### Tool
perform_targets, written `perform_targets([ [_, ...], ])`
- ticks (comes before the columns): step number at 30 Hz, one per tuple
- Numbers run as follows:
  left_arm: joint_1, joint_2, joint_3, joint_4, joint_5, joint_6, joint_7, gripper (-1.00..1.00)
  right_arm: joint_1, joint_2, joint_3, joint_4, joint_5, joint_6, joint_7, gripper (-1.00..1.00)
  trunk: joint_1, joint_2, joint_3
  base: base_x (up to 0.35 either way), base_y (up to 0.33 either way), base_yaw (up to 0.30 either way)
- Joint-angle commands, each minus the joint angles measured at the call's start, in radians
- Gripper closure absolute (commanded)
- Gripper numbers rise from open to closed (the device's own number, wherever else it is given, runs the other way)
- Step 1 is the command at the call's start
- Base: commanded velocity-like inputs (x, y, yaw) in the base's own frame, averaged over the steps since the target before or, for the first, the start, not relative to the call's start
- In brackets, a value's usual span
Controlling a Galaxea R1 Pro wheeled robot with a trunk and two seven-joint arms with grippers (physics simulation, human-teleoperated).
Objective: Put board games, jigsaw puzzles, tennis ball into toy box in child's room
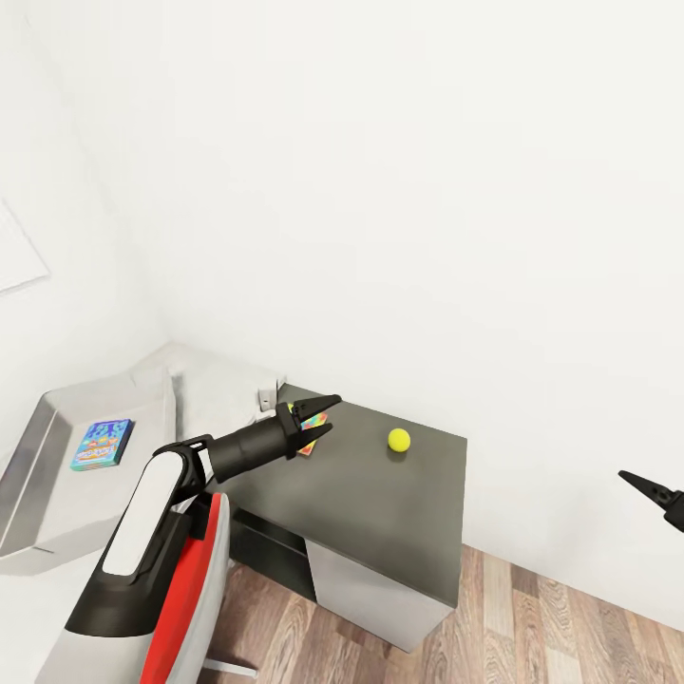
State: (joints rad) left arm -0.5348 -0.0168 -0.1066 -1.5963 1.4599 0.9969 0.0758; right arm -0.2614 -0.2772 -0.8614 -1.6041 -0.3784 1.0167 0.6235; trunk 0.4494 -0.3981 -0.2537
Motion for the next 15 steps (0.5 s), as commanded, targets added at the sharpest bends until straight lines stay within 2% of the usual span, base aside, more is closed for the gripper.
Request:
perform_targets([
  [1,-0.001,0.0,0.001,-0.001,0.008,0.003,0.008,-1.0,-0.001,0.0,-0.002,0.0,0.005,0.005,0.008,-1.0,0.001,-0.002,-0.002,0.0,0.0,0.0],
  [9,-0.001,-0.001,0.001,-0.001,0.008,0.003,0.01,-1.0,0.001,0.002,0.004,-0.004,0.003,0.001,0.009,-1.0,0.001,-0.002,-0.002,0.0,0.0,0.0],
  [15,-0.001,0.0,0.001,-0.001,0.008,0.003,0.01,-1.0,0.006,0.001,0.009,-0.005,0.003,0.0,0.061,-1.0,0.001,-0.002,-0.002,0.0,0.0,0.0],
])
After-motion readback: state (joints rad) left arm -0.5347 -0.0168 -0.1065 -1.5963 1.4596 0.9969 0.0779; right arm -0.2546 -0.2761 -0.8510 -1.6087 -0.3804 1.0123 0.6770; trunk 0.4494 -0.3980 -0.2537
